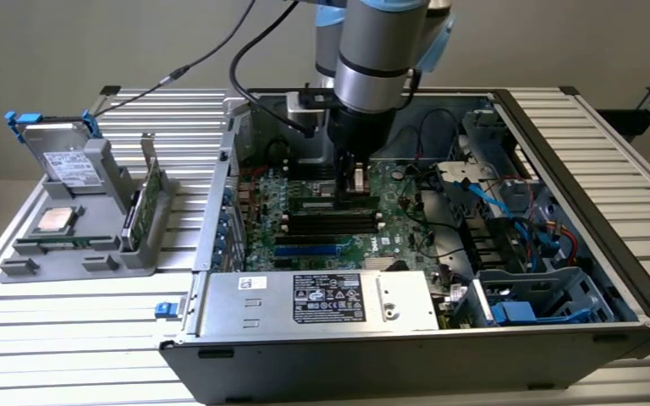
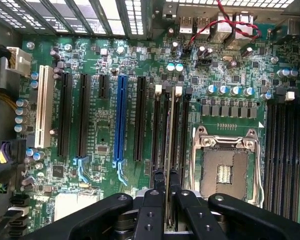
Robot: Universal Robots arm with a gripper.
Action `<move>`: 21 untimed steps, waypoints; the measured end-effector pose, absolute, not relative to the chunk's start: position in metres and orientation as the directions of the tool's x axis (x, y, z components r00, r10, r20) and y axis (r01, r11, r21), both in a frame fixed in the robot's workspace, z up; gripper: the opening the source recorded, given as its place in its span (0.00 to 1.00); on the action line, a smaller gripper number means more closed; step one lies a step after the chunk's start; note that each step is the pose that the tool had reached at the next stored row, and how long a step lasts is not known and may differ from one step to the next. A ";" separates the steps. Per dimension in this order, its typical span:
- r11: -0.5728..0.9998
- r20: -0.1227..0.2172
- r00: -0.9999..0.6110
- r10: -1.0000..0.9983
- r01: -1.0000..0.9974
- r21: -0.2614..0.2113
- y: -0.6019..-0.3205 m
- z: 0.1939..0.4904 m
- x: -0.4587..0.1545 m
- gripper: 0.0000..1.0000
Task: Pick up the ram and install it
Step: 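Pick up the ram and move it above insertion slot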
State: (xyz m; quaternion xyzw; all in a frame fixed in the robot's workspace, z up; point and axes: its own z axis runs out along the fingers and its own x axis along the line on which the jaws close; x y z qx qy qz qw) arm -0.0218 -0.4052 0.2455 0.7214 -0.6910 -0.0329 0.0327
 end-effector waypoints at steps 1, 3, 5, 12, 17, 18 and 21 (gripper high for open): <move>-0.041 -0.002 0.041 -0.999 -0.995 0.093 -0.405 0.244 -0.021 0.14; -0.037 -0.002 0.037 -0.999 -0.995 0.095 -0.406 0.241 -0.021 0.14; -0.034 -0.002 0.034 -0.999 -0.995 0.097 -0.406 0.238 -0.020 0.14; -0.031 -0.003 0.031 -1.000 -0.994 0.109 -0.406 0.230 -0.019 0.14; -0.029 0.010 0.031 -0.999 -0.992 0.119 -0.406 0.229 -0.018 0.14; -0.029 0.012 0.031 -0.999 -0.992 0.119 -0.405 0.229 -0.018 0.14; -0.028 0.025 0.031 -0.999 -0.992 0.120 -0.404 0.229 -0.018 0.14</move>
